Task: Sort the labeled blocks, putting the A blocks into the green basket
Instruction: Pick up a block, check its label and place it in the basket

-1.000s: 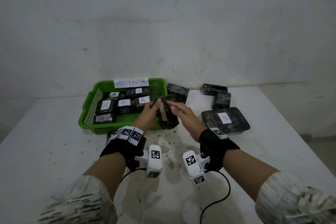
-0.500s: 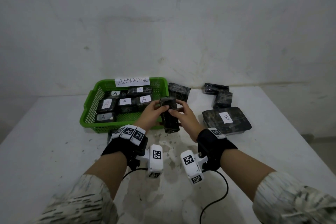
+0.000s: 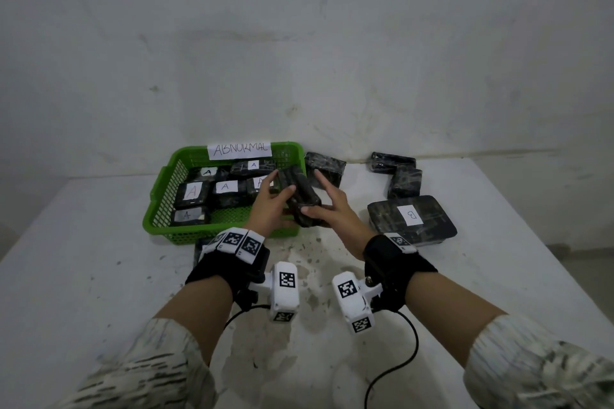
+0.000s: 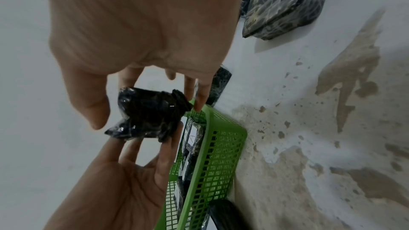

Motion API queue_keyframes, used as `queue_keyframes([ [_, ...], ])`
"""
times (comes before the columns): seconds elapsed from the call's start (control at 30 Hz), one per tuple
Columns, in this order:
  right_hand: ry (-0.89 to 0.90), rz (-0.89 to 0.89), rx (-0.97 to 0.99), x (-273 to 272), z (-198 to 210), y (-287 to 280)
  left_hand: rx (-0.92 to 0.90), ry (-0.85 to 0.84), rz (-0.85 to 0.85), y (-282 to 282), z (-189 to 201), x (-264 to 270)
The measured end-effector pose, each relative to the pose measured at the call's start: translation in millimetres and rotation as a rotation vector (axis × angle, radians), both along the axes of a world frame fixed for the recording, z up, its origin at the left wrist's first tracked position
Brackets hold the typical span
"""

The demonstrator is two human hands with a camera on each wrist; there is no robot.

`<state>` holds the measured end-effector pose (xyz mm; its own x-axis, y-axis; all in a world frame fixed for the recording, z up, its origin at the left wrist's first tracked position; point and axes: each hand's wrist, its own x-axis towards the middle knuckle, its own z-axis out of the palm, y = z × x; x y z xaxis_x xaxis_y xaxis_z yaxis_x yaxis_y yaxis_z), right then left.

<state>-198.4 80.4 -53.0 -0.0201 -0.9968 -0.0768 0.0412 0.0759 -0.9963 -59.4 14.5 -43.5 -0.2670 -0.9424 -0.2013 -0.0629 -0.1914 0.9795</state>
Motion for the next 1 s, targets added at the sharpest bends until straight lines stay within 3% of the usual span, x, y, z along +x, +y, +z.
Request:
queue_keyframes([
  [0.13,-0.016,0.059,-0.011,0.1,3.6,0.4,0.197,0.121,-0.025,-6.5,-7.8,3.5],
  [0.23,0.051,0.015,-0.067,1.3,6.2,2.1,0.285,0.118,-0.050,-6.3,-10.6,5.4],
  [0.37,0.190,-0.078,-0.126,3.8,3.3,0.8,0.347,0.088,-0.081,-6.9,-12.3,4.6],
  [0.53,0.129,0.028,-0.084,0.8,9.3,2.6,0.406,0.164,-0.074,-7.2,-10.5,5.9],
  [0.7,0.191,0.061,-0.092,-7.6,2.9,3.2,0.325,0.243,-0.090,-5.4,-4.6,4.8],
  [0.9,-0.029,0.027,0.192,-10.1,11.1,0.3,0.085,0.181,-0.134,-1.2,-5.3,4.1],
  [1.0,-0.101,0.030,0.220,-8.2,13.6,-2.6,-0.025,0.103,-0.174,2.8,-1.6,1.0],
])
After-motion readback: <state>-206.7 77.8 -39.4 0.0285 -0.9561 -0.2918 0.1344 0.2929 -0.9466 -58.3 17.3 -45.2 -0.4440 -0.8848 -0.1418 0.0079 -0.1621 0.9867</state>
